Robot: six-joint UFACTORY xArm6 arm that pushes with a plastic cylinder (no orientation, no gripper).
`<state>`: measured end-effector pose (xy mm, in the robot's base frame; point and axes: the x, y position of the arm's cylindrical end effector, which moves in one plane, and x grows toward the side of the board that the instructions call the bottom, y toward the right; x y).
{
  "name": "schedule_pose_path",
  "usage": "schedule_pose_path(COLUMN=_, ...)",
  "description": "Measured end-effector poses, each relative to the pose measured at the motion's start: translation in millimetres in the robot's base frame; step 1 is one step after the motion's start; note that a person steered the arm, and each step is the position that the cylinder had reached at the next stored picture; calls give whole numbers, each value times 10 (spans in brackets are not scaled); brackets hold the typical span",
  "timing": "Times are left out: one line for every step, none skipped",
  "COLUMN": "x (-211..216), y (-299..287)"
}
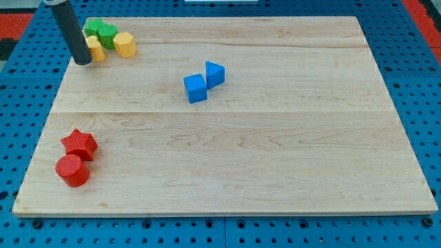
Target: Move the red circle towards bottom side of blue cube
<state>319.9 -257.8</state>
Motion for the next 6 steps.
schedule_pose_path(x=0, y=9)
schedule_pose_path(x=0, y=259)
schedule_pose_path(x=1, y=742)
schedule_pose_path(x=8, y=1046)
schedule_pose_path(x=401, y=1146)
schedule_pose_path(x=942, y=700)
